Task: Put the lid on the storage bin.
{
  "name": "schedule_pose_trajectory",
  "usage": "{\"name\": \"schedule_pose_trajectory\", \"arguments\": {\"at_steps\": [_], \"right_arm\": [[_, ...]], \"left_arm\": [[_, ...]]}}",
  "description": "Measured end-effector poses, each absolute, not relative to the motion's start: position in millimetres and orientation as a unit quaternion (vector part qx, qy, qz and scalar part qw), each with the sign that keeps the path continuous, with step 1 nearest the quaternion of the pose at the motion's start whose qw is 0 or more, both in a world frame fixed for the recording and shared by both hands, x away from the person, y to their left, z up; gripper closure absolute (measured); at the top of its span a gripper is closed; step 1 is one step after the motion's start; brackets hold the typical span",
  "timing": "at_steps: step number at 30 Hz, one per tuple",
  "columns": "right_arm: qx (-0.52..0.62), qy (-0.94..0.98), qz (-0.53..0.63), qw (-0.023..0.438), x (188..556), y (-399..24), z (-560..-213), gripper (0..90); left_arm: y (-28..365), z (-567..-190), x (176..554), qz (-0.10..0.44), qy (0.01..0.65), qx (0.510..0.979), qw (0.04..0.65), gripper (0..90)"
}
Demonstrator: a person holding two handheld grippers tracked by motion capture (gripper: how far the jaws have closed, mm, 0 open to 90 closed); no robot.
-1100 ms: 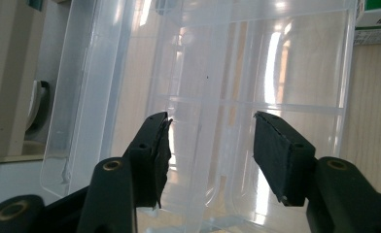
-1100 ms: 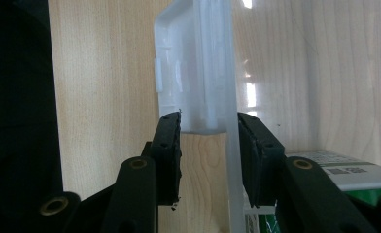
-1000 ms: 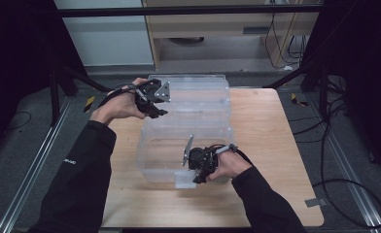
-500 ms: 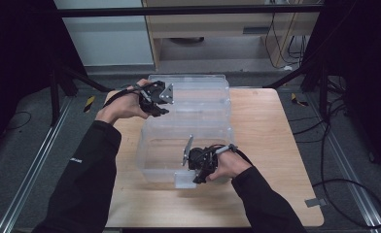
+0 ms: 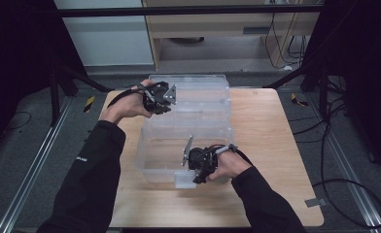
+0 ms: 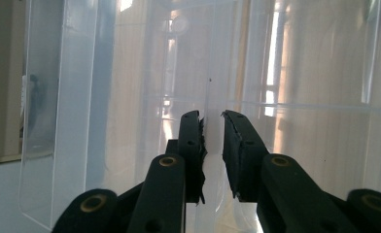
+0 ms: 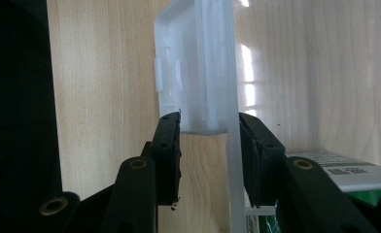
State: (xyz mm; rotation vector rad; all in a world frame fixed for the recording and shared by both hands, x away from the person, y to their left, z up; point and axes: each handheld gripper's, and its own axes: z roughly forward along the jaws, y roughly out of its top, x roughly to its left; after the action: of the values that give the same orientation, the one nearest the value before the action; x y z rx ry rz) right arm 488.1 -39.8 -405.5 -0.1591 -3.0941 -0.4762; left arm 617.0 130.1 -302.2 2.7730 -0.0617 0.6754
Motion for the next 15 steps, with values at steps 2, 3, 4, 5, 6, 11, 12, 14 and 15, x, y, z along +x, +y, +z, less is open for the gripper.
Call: {"name": "schedule_pose_trajectory", "arguments": {"at_steps": [2,3,4,5,6,11,12,14,15], "right_arm": [[-0.052,-0.987,-0.150,0.003,487.8,-39.6,-405.3,63.2],[-0.052,-0.987,-0.151,0.002,487.7,-39.7,-405.5,63.2],[-0.050,-0.987,-0.151,0.002,487.9,-39.8,-405.5,63.2],[-0.049,-0.987,-0.153,0.000,487.9,-40.0,-405.7,63.2],[-0.049,-0.987,-0.154,0.001,487.9,-40.0,-405.7,63.2],[-0.053,-0.987,-0.154,0.002,487.7,-40.0,-405.7,63.2],[-0.053,-0.987,-0.154,0.002,487.7,-40.0,-405.7,63.2],[-0.052,-0.986,-0.156,0.000,487.6,-40.1,-406.0,63.3],[-0.055,-0.986,-0.154,0.000,487.1,-40.1,-405.8,63.3]], "left_arm": [[129.2,-302.9,618.9,0.232,-0.026,0.962,0.139,77.6],[128.8,-303.3,619.4,0.232,-0.027,0.962,0.139,77.5],[128.5,-303.8,619.6,0.232,-0.028,0.962,0.138,77.3],[128.3,-304.3,619.5,0.233,-0.028,0.962,0.138,77.3],[128.0,-304.9,619.6,0.233,-0.029,0.962,0.140,77.3],[126.6,-306.0,620.6,0.231,-0.028,0.963,0.137,78.2],[126.1,-305.9,620.1,0.230,-0.028,0.963,0.134,78.7],[125.6,-305.3,619.7,0.230,-0.033,0.963,0.132,80.2],[125.3,-304.6,618.9,0.230,-0.036,0.964,0.129,81.2]]}}
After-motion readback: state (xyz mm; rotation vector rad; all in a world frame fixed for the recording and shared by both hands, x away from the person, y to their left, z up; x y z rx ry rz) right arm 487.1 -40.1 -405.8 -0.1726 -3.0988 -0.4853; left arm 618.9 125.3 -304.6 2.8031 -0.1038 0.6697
